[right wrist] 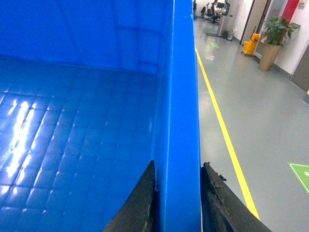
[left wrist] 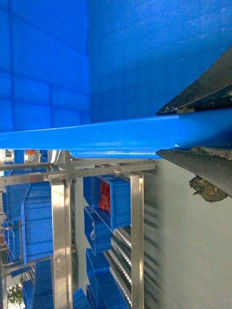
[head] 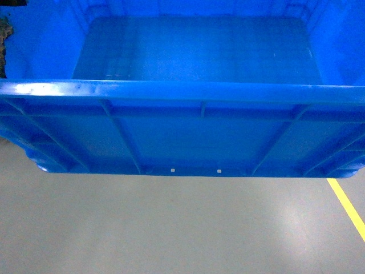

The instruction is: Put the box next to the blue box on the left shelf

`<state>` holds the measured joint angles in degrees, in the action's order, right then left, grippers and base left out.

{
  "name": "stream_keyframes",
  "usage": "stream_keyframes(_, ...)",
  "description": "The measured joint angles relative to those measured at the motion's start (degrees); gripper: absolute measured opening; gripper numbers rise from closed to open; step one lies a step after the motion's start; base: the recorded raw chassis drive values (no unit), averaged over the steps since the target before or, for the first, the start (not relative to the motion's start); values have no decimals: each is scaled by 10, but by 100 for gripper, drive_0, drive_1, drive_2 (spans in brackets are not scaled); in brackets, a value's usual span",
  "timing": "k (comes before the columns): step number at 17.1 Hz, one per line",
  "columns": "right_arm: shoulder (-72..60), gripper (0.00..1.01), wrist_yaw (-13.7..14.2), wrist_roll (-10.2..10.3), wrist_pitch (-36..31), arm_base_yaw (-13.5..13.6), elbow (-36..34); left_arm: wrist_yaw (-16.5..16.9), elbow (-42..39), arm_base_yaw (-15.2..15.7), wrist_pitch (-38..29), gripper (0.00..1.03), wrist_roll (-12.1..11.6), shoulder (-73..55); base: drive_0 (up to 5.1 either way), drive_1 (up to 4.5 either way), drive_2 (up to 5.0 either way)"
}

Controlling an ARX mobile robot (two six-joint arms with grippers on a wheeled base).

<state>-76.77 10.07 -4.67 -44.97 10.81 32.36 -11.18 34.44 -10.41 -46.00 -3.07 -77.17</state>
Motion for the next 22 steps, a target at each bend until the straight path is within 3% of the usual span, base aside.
stream_keyframes(22, 0, 19, 0, -4, 2, 0, 0, 0, 0, 0, 1, 10, 1, 1, 1, 419, -417)
